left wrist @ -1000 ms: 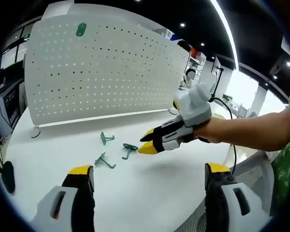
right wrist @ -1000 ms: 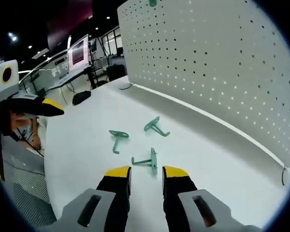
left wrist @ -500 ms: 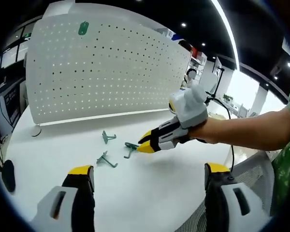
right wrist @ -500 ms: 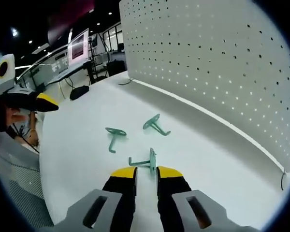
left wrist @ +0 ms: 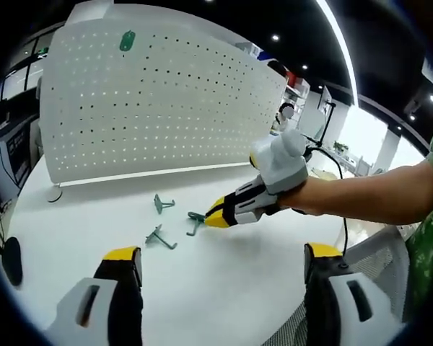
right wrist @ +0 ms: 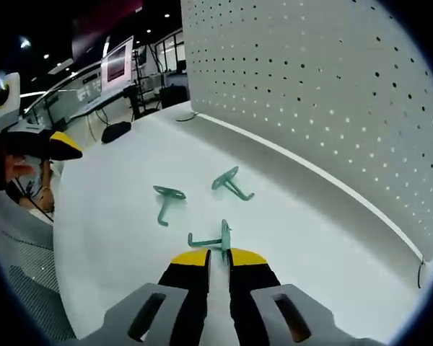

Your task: Insert the hook assembly into the mounting plate slot until the hook locks in place.

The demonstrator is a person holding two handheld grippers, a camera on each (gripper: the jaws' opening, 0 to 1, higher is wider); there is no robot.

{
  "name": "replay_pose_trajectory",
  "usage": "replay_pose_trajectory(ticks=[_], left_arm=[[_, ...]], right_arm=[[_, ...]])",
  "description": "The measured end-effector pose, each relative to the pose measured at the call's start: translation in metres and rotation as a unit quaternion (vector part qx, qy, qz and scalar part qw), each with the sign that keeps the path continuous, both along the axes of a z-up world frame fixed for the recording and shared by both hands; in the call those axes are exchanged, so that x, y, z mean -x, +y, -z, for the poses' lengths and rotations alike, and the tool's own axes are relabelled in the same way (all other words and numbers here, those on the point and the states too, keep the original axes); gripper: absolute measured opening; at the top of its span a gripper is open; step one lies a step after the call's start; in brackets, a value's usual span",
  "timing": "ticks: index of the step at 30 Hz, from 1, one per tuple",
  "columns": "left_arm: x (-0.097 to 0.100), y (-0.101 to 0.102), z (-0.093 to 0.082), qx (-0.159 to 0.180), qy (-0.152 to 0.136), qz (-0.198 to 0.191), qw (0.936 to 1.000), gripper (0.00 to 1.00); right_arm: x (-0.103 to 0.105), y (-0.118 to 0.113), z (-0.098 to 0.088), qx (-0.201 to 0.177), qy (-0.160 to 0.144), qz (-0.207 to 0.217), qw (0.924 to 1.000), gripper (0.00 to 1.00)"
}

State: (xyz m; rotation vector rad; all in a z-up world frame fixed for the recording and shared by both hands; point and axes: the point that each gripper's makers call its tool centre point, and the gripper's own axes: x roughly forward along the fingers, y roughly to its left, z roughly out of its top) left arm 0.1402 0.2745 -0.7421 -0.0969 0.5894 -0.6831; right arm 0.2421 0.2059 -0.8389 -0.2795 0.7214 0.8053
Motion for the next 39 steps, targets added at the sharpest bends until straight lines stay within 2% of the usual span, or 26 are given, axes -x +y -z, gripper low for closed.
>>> replay_pose_trajectory(ticks=[7, 19, 39], left_arm=[[0.0003, 0.0013, 0.0003, -0.001, 0.000, -0.001, 1.0000, 0.94], [0.0003, 0.0004, 0.0008, -0.003, 0.001, 0.000, 1.0000, 0.93], [-0.0031, 0.0011, -0.0019, -0.001, -0.002, -0.002, 1.0000, 0.92]], right_arm=[[-0.0013, 0.0002, 0.0023, 0.001, 0.001, 0.002, 1.0000, 0.06], [-0.0062, -0.0030, 0.0011, -0.018, -0.001, 0.024, 0.9995, 0.01], [-0.0046, -0.0079, 0.0001, -0.072, 0.030, 0.074, 0.9942, 0.00]])
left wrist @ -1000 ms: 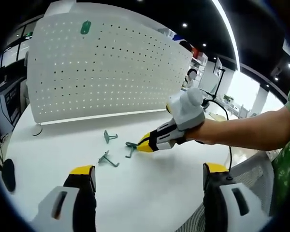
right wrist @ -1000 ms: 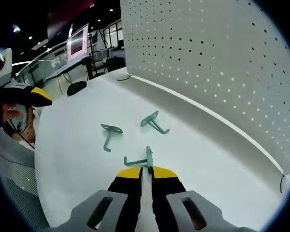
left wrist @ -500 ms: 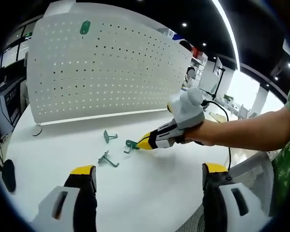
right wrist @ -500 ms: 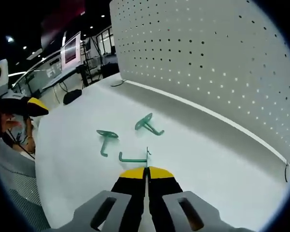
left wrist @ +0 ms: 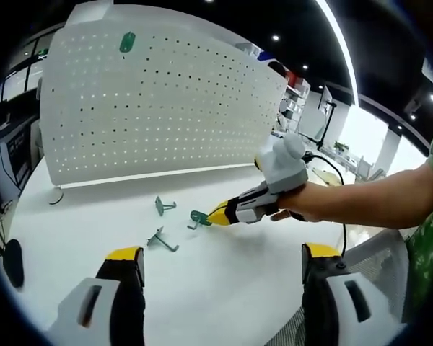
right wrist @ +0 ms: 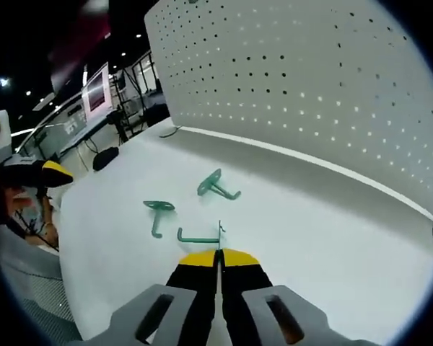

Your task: Insert the hook assembly into the mounting plate slot until the hook locks in place.

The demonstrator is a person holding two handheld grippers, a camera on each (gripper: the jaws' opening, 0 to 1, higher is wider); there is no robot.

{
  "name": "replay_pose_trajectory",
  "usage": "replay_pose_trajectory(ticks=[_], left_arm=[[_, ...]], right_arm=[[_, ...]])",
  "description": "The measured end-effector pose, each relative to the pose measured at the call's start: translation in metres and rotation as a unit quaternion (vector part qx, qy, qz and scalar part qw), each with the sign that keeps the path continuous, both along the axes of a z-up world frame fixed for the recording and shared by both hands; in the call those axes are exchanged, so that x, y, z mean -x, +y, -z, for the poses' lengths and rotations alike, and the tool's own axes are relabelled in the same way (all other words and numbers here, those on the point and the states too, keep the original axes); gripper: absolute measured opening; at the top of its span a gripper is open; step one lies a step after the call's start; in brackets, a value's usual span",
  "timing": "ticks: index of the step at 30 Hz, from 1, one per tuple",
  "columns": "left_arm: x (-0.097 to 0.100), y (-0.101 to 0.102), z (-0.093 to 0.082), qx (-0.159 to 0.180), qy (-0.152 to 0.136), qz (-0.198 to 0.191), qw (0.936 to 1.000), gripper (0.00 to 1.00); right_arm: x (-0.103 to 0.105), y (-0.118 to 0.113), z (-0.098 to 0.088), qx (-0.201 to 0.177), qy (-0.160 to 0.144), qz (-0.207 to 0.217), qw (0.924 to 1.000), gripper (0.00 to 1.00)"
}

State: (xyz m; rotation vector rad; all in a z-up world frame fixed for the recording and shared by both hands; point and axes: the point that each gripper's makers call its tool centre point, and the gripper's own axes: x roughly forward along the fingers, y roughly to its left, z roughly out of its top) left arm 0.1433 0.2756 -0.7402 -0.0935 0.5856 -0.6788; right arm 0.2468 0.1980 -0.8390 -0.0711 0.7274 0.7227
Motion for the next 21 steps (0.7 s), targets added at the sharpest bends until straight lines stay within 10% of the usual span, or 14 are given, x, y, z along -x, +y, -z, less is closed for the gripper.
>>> replay_pose_trajectory(ticks=[21], left_arm=[[-0.008, 0.001, -0.014, 0.014, -0.009, -0.014, 0.9998, 0.88]], right_arm=[[0.001, -0.001, -0.024, -0.058, -0.009, 0.028, 0.9979, 0.00]])
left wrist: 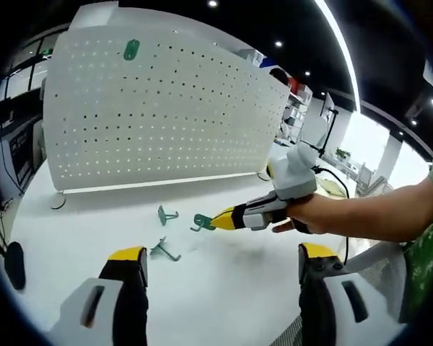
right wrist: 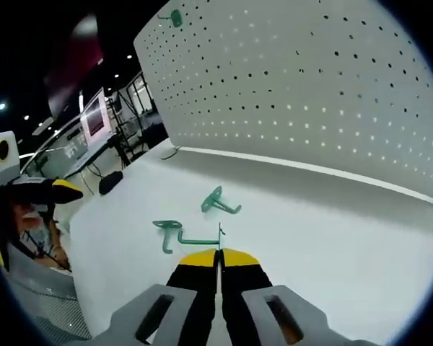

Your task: Insert the hook assembly into the mounting plate slot until the hook locks in place.

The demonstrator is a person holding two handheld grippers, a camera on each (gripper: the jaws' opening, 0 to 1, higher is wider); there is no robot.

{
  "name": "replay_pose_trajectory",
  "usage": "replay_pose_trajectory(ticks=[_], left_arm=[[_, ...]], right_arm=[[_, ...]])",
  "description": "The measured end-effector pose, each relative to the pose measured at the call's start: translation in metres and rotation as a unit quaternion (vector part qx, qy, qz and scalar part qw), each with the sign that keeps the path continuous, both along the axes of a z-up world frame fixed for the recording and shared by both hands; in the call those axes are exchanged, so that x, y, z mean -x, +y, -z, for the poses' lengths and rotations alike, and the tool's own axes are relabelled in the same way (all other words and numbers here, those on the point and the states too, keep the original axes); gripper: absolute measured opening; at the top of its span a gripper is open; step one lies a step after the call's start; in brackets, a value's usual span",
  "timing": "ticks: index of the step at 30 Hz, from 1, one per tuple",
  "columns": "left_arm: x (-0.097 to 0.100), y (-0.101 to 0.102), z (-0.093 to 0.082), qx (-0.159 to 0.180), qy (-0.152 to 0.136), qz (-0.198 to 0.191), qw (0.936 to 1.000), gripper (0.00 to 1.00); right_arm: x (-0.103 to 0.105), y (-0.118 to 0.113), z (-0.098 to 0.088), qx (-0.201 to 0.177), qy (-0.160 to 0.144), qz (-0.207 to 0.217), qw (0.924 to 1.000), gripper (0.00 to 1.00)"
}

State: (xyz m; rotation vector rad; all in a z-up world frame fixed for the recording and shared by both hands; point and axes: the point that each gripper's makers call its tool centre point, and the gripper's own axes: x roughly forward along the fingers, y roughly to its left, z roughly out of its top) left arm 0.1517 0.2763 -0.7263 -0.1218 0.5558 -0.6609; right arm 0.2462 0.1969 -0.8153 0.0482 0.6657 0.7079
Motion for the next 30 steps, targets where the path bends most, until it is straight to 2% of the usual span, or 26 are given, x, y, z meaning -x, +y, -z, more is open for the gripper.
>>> replay_pose_trajectory(ticks=[5, 10, 30], left_arm=[[-0.004, 0.000, -0.006, 0.003, -0.004, -0.004, 1.0000, 0.87], [-0.011, -0.001, -0.019, 0.012, -0.013, -0.010, 0.9998, 0.85], [-0.027, -0.004, -0.048, 0.029, -0.036, -0.022, 0.9987, 0.82]], right_arm=[[-0.002, 0.003, -0.013, -0.018, -0.014, 0.003, 0.9997, 0.00], [-0.003, 0.006, -0.030, -0.046, -0.029, 0.009, 0.9985, 0.00], [0.000, 0.004, -0.074, -0.092, -0.068, 0.020, 0.9932, 0.00]])
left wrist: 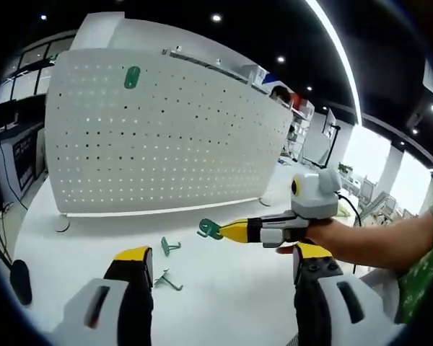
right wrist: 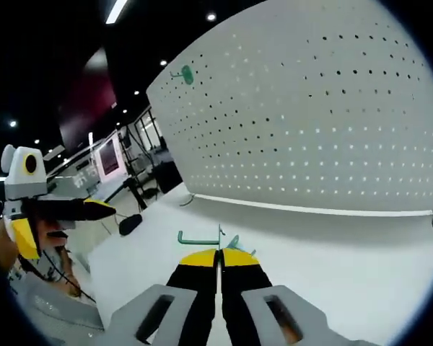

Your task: Insert the hook assembly into the mounting plate slot until the hook locks in place.

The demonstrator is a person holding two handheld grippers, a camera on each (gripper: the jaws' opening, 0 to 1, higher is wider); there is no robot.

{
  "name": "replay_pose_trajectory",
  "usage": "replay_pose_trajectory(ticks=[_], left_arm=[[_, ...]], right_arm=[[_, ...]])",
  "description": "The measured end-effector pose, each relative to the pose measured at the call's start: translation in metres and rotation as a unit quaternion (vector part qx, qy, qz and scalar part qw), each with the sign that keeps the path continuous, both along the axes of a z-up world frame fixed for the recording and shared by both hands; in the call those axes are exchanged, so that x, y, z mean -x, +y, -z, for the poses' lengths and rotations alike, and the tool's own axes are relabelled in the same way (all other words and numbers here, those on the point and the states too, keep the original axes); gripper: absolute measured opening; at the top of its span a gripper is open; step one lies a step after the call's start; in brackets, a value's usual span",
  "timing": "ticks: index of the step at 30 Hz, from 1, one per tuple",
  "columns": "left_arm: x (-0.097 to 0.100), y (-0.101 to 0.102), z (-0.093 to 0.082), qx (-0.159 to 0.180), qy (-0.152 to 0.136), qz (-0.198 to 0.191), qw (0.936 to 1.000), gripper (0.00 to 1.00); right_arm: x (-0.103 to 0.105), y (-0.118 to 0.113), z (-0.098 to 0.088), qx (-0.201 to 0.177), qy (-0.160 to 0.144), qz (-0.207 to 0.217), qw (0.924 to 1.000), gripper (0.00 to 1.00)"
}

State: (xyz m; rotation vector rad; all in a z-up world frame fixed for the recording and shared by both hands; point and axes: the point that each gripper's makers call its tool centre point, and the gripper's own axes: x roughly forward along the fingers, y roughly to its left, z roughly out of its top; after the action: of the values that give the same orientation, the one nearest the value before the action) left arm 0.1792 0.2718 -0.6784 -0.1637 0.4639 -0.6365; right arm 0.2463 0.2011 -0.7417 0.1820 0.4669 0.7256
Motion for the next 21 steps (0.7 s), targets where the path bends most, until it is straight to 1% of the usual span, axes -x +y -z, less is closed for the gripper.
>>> replay_pose_trajectory(ticks=[6, 12, 17, 21], left_arm=[[-0.005, 0.000, -0.010, 0.012, -0.005, -0.005, 0.9999, 0.80], [-0.011, 0.001, -0.024, 0.027, -0.013, -0.010, 0.9995, 0.79], [-0.017, 0.003, -0.034, 0.042, -0.016, -0.017, 0.9989, 0.78], [-0.019, 0.003, -0.037, 0.046, -0.018, -0.020, 0.9986, 0.76]], right_arm=[[0.002, 0.002, -0.021, -0.018, -0.021, 0.003, 0.9996, 0.00], [0.003, 0.005, -0.042, -0.035, -0.043, 0.003, 0.9985, 0.00], [0.002, 0.004, -0.052, -0.044, -0.056, 0.008, 0.9974, 0.00], [0.004, 0.005, -0.060, -0.055, -0.065, 0.009, 0.9963, 0.00]])
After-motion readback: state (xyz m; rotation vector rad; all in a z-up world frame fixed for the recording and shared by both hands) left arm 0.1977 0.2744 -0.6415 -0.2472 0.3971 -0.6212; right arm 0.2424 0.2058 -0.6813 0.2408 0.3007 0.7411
